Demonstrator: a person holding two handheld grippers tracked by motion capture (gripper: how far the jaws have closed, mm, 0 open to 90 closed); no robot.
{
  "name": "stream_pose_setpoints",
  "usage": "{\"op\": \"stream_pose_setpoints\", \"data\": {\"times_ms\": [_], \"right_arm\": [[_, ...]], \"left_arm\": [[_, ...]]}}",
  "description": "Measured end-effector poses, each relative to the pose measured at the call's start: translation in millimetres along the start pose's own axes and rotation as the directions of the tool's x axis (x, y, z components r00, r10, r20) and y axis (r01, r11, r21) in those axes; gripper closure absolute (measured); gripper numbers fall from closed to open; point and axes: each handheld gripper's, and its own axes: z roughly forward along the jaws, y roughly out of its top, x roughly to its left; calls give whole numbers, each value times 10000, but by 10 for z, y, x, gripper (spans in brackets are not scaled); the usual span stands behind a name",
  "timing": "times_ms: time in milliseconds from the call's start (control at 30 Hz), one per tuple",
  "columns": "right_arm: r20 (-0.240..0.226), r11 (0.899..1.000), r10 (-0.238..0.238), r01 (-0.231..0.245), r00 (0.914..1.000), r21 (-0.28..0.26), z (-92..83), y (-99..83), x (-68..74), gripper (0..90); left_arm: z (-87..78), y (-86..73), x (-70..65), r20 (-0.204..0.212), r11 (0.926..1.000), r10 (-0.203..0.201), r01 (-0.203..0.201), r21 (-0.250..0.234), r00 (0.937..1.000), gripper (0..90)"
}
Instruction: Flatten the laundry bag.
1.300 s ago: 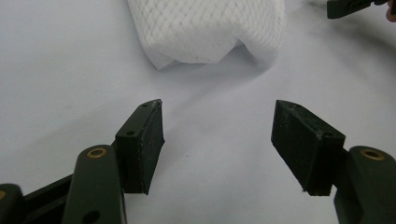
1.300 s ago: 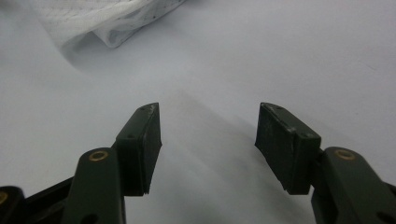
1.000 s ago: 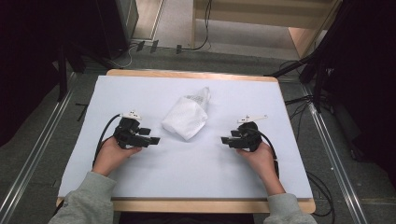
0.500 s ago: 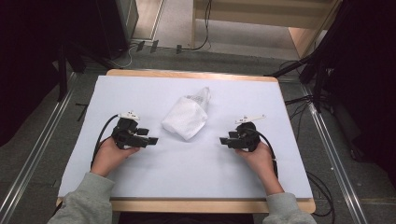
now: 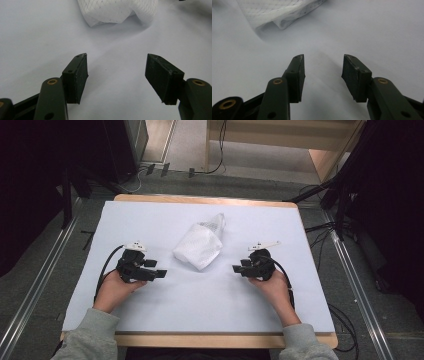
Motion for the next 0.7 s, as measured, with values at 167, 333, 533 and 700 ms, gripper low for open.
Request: {"op": "stream_pose_setpoints", "data": {"times_ms": [167,333,533,700], "right_arm": [[-51,10000,32,-32,10000,-50,14,38,12,547],[-111,10000,9,-9,9999,-14,30,63,19,564],[-148,9999,-130,129,9998,-58,39,112,51,652],[-294,9994,-157,148,9994,-302,41,165,76,779]], "left_arm": [[-28,-27,0,-25,10000,-35,35,21,10000,355],[-62,-58,-2,-47,9999,-126,126,-57,9999,355],[-99,-95,7,-149,9997,-212,210,-107,9997,355],[-124,-128,7,-240,9995,-304,300,-140,9993,355]]}}
